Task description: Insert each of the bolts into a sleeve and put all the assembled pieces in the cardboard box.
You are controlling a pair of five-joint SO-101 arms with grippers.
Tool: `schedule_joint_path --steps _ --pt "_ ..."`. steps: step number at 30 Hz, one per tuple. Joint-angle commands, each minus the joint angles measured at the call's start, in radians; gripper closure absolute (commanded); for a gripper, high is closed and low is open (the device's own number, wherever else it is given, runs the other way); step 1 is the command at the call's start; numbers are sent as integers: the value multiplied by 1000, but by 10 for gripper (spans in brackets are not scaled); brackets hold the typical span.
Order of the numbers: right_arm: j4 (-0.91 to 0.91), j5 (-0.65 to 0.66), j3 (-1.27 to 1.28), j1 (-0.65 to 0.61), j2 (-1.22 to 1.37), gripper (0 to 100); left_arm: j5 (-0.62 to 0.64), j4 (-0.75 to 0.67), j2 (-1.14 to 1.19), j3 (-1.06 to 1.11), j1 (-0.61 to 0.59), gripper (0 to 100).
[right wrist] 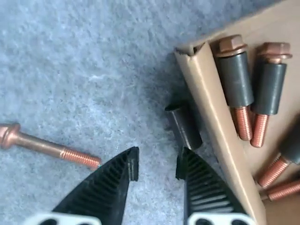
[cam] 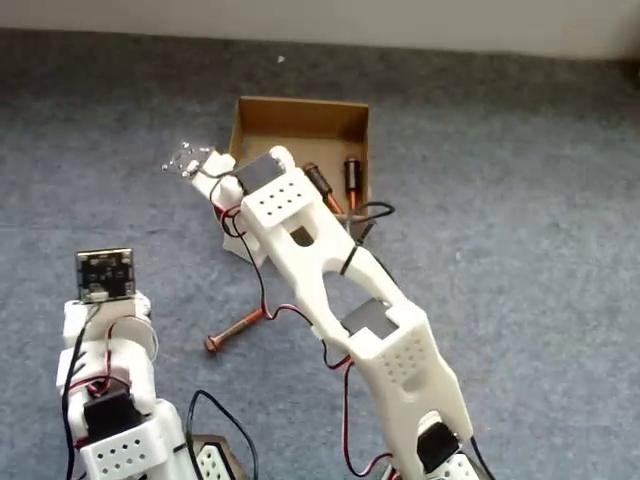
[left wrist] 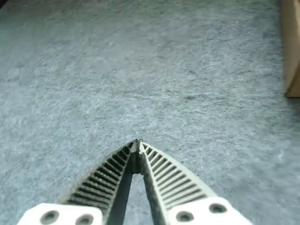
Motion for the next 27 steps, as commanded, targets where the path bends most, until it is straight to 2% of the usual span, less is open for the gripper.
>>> schedule_joint_path --steps 1,17,27 --pt "-42 11 -12 -12 5 871 46 34 -8 -74 -56 979" --pt "-105 152 -13 70 133 813 44 35 -8 -71 -30 979" --pt "-104 167 -13 131 220 815 44 34 -8 -64 -21 979"
